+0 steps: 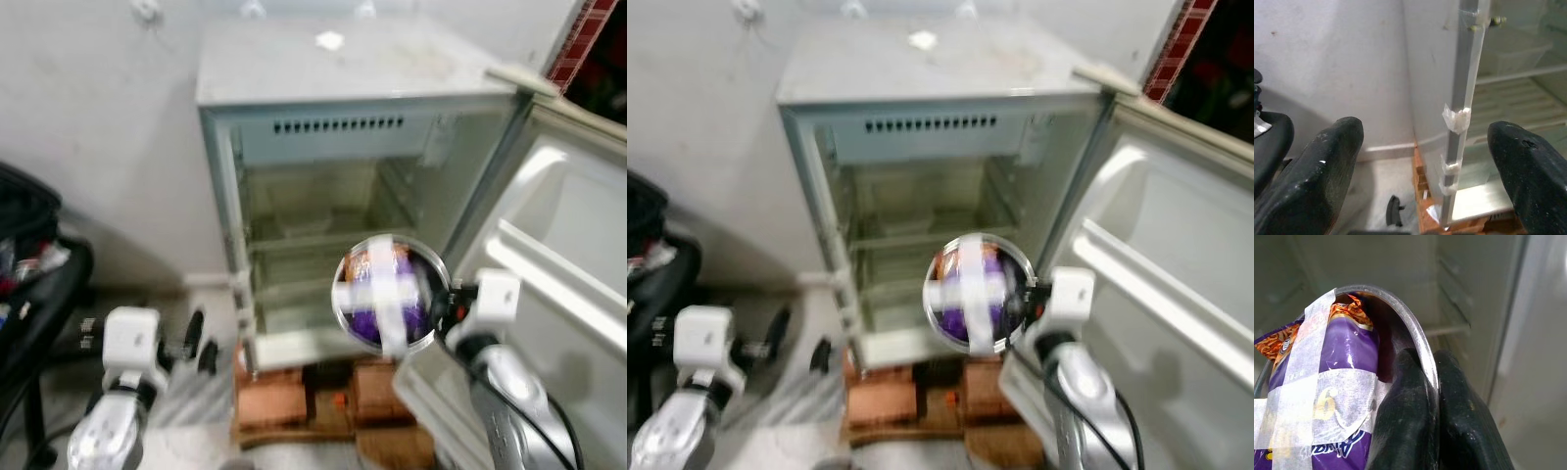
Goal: Restocking fridge
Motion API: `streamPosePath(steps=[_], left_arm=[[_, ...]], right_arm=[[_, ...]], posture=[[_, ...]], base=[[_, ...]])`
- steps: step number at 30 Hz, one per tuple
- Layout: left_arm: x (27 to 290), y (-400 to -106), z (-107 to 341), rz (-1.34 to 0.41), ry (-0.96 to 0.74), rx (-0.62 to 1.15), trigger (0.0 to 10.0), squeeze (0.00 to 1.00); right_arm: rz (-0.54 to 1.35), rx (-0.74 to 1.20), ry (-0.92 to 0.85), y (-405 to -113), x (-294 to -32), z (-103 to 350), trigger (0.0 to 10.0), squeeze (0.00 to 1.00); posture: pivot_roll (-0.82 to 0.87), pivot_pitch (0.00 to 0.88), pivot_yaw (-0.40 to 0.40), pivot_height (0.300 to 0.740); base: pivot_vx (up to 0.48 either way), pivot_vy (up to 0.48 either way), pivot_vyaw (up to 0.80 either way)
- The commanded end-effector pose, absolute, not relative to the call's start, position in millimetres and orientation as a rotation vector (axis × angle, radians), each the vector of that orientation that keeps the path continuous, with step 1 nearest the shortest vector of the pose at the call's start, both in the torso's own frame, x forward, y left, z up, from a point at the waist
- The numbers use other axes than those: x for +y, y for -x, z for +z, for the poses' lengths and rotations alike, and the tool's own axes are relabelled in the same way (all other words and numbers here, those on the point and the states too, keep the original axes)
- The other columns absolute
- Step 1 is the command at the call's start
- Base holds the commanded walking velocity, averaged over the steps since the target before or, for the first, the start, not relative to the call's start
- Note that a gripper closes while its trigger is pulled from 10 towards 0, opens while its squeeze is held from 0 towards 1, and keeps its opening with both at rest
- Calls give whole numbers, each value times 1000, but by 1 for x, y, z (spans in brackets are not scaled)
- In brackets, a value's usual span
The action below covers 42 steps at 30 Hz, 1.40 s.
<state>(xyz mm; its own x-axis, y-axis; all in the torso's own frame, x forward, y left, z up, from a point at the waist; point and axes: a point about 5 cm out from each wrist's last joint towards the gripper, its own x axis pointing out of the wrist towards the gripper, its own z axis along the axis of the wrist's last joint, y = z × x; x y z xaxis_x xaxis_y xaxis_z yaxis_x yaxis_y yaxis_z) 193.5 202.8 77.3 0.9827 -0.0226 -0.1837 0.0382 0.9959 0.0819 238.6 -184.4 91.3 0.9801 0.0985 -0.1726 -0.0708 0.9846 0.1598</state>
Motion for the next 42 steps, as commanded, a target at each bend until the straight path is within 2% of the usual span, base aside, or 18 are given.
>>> streamPosePath(steps=[1, 16, 22, 42], left_arm=[[200, -195, 87, -44, -81, 147, 10000, 0], [196, -195, 87, -59, -47, 150, 10000, 0], [194, -194, 86, -64, -33, 154, 10000, 0], [194, -192, 83, -28, -30, 175, 10000, 0]], right_arm=[[57, 155, -137, -236, -194, 99, 10000, 0], [75, 152, -142, -245, -190, 101, 10000, 0], [83, 153, -142, -246, -188, 101, 10000, 0], [106, 168, -147, -253, -186, 99, 10000, 0]], posture=[[65, 7, -45, 740], [72, 5, -48, 740], [71, 4, -48, 740], [94, 14, -58, 740]], base=[[0, 0, 0], [424, 0, 0], [361, 301, 0], [0, 43, 0]])
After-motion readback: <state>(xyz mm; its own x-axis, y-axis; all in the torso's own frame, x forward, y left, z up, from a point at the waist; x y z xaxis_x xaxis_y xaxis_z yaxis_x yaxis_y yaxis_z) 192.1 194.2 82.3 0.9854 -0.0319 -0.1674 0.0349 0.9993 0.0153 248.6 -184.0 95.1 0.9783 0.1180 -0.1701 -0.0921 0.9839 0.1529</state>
